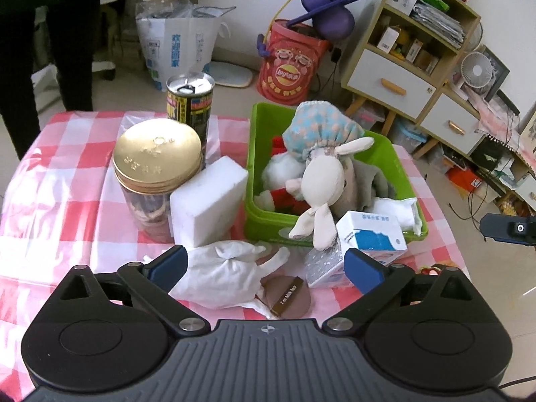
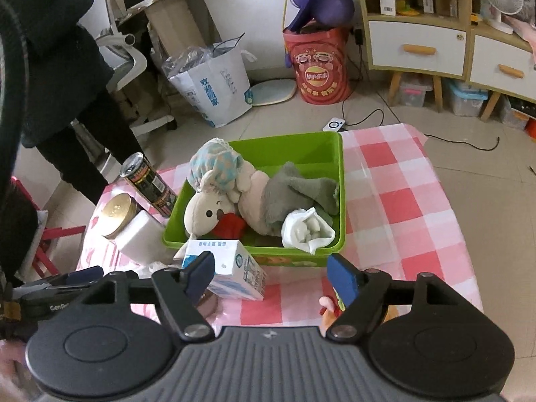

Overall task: Organize soft objects
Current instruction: 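Return both tools to the table toward the white glove and hamburger plush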

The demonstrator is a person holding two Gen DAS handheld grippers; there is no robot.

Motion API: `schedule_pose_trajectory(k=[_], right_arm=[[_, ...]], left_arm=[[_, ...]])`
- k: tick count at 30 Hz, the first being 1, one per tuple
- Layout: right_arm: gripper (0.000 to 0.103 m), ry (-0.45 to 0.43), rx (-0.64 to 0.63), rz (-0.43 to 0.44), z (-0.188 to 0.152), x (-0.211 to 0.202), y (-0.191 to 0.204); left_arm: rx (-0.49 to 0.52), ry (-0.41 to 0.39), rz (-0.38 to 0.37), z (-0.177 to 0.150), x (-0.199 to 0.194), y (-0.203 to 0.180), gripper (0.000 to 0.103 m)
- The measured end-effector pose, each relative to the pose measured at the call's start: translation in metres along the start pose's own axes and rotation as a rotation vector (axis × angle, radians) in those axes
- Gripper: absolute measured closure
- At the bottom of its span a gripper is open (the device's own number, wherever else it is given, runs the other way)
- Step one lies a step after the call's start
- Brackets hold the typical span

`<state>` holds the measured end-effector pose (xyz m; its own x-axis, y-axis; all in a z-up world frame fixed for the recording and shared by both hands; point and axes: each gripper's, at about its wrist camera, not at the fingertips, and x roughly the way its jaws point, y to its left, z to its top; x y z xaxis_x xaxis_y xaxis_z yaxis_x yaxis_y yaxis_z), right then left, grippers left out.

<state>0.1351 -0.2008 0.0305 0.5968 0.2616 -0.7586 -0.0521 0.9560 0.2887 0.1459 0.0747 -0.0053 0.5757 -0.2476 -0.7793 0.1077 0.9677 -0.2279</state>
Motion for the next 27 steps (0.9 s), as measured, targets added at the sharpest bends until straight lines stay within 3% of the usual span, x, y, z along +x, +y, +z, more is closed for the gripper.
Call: schedule_pose_trajectory(k=[15, 27], right_arm=[[0.051, 0.016, 0.005, 0.01, -0.007, 0.004, -0.006], [0.044, 0.033, 0.048, -0.048, -0.053, 0.016, -0.043]], left_arm=[[0.023, 0.029, -0.009, -0.012, 0.005, 0.003, 0.007], [0.069, -0.006, -0.021, -0.044, 0.024, 0.028, 0.006]])
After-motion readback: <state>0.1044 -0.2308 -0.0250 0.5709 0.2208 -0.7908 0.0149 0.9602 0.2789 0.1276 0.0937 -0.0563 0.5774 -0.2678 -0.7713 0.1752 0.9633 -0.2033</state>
